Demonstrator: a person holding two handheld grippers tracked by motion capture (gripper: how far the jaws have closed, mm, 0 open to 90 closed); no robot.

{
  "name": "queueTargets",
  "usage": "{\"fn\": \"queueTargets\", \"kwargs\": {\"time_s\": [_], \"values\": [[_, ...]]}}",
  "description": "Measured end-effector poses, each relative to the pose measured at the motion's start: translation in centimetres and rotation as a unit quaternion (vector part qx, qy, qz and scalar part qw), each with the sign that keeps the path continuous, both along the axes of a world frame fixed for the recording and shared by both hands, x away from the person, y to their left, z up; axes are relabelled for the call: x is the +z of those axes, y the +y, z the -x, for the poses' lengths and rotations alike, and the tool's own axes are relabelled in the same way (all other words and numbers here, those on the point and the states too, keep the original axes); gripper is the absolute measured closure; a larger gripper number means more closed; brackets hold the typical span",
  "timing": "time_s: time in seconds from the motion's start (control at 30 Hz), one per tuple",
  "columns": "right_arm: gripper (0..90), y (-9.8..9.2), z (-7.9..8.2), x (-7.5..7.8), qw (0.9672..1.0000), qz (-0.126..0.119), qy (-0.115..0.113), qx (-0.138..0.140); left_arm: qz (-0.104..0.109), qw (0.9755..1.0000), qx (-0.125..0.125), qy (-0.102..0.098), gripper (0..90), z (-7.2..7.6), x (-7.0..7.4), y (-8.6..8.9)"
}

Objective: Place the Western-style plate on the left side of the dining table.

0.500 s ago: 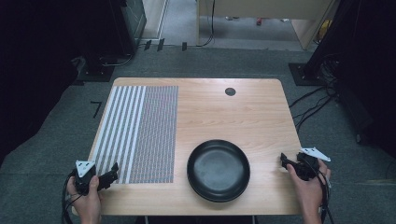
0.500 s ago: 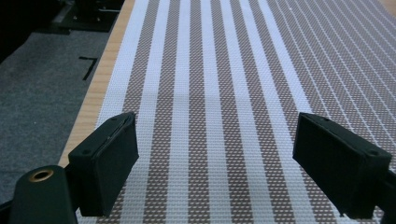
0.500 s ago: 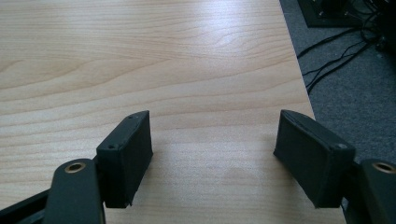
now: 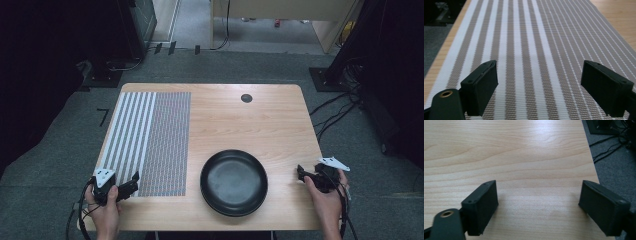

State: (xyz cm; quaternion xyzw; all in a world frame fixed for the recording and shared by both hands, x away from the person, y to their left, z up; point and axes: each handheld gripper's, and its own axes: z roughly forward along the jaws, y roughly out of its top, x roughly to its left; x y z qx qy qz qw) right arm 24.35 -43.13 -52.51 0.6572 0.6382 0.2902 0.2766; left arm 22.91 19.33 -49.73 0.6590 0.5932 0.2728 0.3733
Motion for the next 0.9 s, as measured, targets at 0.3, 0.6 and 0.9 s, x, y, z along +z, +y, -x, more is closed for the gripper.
{"fn": "queueTargets", "kwargs": {"time_s": [0.3,0.6,0.9], "values": [[13.8,0.3,0.0,0.0,0.9999,0.000,0.001,-0.015,0.010,0.9997,-0.024,-0.003,13.7,0.0,0.2,-1.9],[16.3,1.2,0.2,0.4,0.9999,-0.001,-0.008,-0.011,0.027,0.9987,-0.044,-0.002,10.3,-0.3,0.3,-3.4],[17.8,2.8,0.5,1.1,0.9995,-0.015,-0.028,0.001,0.036,0.9976,-0.060,-0.002,10.3,-0.4,0.3,-4.8]]}}
